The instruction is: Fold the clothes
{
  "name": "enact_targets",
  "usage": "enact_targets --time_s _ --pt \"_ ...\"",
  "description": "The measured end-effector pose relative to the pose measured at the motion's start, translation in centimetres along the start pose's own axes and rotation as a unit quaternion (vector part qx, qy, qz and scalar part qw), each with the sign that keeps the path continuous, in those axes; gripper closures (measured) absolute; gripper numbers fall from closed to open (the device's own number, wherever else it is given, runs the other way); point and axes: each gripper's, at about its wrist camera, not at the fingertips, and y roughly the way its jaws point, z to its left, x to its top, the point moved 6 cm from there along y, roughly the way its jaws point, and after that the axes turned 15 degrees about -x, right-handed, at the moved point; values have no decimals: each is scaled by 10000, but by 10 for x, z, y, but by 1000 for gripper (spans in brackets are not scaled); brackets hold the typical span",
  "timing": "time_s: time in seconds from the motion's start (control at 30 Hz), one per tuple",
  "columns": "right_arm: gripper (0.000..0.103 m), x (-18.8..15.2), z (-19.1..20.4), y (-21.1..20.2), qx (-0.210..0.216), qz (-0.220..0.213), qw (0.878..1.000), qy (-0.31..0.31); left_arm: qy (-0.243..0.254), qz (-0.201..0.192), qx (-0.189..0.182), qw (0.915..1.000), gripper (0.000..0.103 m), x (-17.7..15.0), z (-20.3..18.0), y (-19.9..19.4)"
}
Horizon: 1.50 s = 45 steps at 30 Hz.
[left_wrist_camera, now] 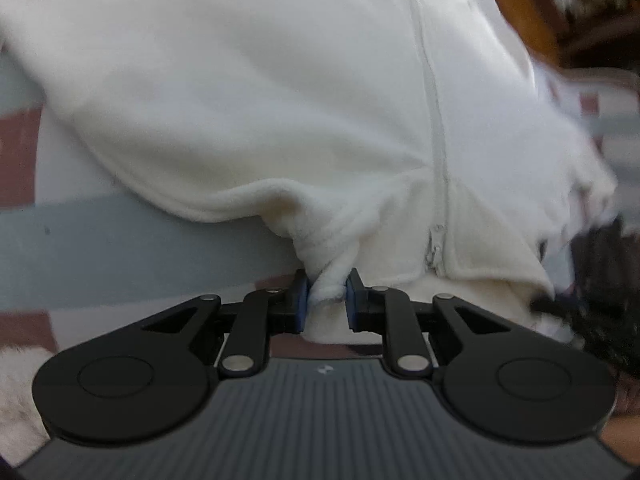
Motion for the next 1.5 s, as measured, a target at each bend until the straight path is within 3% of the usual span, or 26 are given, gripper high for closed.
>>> enact_targets --time_s 0.13,0.17,0.2,0.33,0.5,0.6,0.7,0.77,0.8,0.87,0.93,1.03,1.17,1.3,1.37,1.43,1.5 --pt "96 -3 -1 4 34 -23 10000 -58 606 328 608 9958 86 -10 -13 6" --pt "96 -3 1 -1 128 -86 9997 -164 653 370 698 9947 98 -13 -13 5" --pt "96 -1 3 -6 333 -143 9992 -163 668 397 778 9939 98 -17 -12 3" --pt "96 5 2 -6 1076 -98 9941 85 348 250 625 9971 98 -19 -6 -4" --pt "96 -9 10 20 561 184 9972 -459 366 179 781 9961 98 -19 -6 -4" --pt "96 -10 11 21 554 169 9966 -591 504 133 826 9952 97 -22 -10 -7" --pt "95 -10 11 19 594 177 9961 -634 645 -165 670 9955 94 -23 -18 -20" --pt "93 -12 9 17 638 229 9960 -590 849 -783 540 9918 88 -23 -28 -40" --pt "87 -15 6 16 631 352 9961 -509 1002 -1108 527 9874 86 -21 -34 -51" --pt "82 -21 -7 12 615 593 9960 -276 1288 -1604 550 9771 69 -15 -46 -70" --pt "65 -20 -22 6 562 456 9974 13 1383 -1866 477 9715 62 -5 -58 -79" --pt "58 -15 -62 -7 229 162 9974 671 1502 -2015 306 9674 62 11 -83 -68" --pt "58 -5 -122 -30 -123 -173 9856 1680 1785 -1640 -70 9702 58 18 -126 -17" --pt "55 0 -179 -61 -735 -597 9707 2210 2276 -1241 -237 9655 55 38 -169 32" --pt "50 2 -217 -79 -1170 -733 9567 2563 2559 -1063 -301 9604 52 38 -192 54" --pt "43 2 -258 -95 -1617 -743 9336 3110 2855 -860 -317 9540 51 36 -214 77" --pt "38 1 -295 -100 -1764 -666 9138 3598 3139 -664 -316 9466 50 34 -233 98"
